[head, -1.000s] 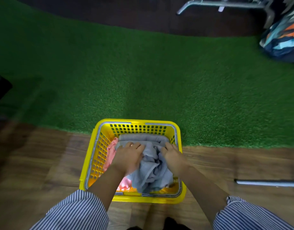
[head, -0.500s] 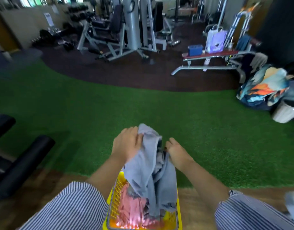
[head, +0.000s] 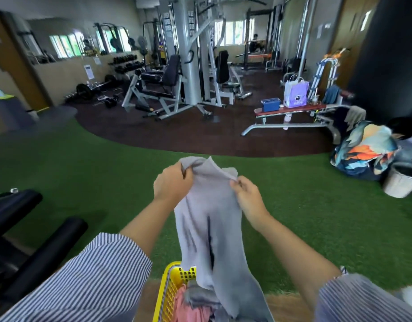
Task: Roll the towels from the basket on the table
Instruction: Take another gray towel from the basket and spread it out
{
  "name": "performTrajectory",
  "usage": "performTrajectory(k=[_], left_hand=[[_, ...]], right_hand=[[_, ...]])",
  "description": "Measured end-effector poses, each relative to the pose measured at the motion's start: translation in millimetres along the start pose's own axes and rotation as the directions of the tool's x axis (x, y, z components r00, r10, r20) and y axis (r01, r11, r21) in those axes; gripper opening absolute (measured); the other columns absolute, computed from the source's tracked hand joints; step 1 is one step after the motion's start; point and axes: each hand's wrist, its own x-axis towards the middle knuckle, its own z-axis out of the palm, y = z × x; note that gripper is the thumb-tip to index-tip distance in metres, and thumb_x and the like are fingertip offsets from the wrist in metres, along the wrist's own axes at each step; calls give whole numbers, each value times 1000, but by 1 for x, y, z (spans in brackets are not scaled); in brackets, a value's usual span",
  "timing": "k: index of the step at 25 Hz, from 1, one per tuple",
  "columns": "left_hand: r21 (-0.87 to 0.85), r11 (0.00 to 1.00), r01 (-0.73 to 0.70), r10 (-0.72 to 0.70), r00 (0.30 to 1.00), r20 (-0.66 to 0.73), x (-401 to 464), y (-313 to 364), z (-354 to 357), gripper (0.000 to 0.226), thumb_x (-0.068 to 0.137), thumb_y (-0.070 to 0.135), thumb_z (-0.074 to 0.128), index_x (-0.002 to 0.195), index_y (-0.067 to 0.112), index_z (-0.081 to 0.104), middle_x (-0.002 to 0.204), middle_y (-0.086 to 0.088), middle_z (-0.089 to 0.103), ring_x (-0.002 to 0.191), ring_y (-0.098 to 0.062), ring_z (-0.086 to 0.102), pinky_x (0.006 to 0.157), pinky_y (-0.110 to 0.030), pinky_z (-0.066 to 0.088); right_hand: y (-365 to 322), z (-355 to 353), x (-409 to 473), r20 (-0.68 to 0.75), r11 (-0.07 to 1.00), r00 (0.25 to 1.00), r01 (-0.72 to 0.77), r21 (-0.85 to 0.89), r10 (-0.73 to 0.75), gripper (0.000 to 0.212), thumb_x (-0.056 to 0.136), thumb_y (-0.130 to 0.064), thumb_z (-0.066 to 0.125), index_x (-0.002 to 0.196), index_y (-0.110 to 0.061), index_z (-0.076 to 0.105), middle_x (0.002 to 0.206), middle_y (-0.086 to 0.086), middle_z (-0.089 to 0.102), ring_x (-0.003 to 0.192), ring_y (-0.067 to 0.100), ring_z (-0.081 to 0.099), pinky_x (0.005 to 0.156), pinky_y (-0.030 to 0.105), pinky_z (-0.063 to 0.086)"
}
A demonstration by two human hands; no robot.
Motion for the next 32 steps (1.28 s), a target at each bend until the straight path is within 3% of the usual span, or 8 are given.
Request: performTrajectory(k=[4, 6, 9, 13, 16, 19, 26, 32], left_hand=[[181, 983, 37, -90, 952, 293, -8, -10, -2, 32, 89, 43, 48, 77, 15, 58, 82, -3, 63, 75, -24, 62, 58, -27, 43], [163, 986, -14, -44, 937, 346, -4, -9, -2, 34, 82, 46, 58, 102, 19, 62, 101, 1, 63, 91, -22, 62, 70, -30, 48], [-346, 936, -60, 232, 844, 484, 0, 7, -3, 50, 81, 14, 64, 129, 23, 54, 131, 10, 48, 119, -6, 44, 103, -33, 36], [-623, 772, 126, 349, 735, 582, -4, 27, 2, 14, 86, 4, 59, 97, 5, 67, 98, 5, 65, 89, 0, 60, 84, -16, 43], [-642, 756, 126, 371, 725, 580, -5, 22, 12, 8, 78, 19, 69, 82, 11, 69, 83, 3, 67, 80, -6, 63, 76, -18, 47], [-444, 896, 0, 294, 749, 594, -2, -7, 18, 26, 79, 22, 72, 58, 19, 56, 58, 10, 54, 61, -10, 51, 62, -25, 37], [-54, 968, -246, 247, 885, 396, 17, -52, -3, 35, 88, 24, 60, 62, 21, 38, 59, 5, 44, 62, -17, 42, 58, -28, 32], [-212, 947, -241, 276, 949, 155, 33, 3, -28, 28, 92, 14, 51, 67, 17, 39, 64, 5, 43, 64, -17, 42, 55, -31, 25]], right_hand=[[-16, -7, 5, 74, 985, 988, 142, -102, -135, 15, 96, -20, 46, 88, -17, 59, 71, 9, 48, 65, 11, 42, 58, 22, 32], [-24, -5, 7, 71, 970, 976, 213, -119, -206, 15, 96, -17, 46, 89, -19, 59, 80, 12, 55, 68, 11, 45, 59, 17, 34], [-36, -4, 14, 144, 926, 939, 335, -173, -312, 17, 92, -9, 51, 89, -21, 62, 89, 7, 62, 80, 16, 55, 70, 20, 42], [-44, -11, 17, 100, 853, 897, 442, -277, -432, 14, 90, -9, 55, 91, -19, 65, 89, 2, 63, 79, 9, 56, 69, 20, 43], [-59, -26, 24, -43, 839, 861, 482, -251, -507, 11, 92, -12, 54, 92, -19, 63, 86, -5, 62, 80, 2, 55, 70, 16, 42], [-76, -65, 40, -324, 892, 833, 396, -220, -449, 13, 92, -13, 52, 89, -23, 59, 75, -12, 57, 70, 0, 50, 67, 16, 40], [-70, -136, 50, -620, 956, 740, 110, -272, -261, 15, 94, -14, 47, 88, -4, 57, 68, 2, 47, 69, 14, 42, 61, 25, 29], [-48, -108, 40, -416, 899, 907, -130, -419, -63, 15, 88, -15, 58, 95, -4, 64, 85, 11, 61, 84, 27, 58, 59, 20, 36]])
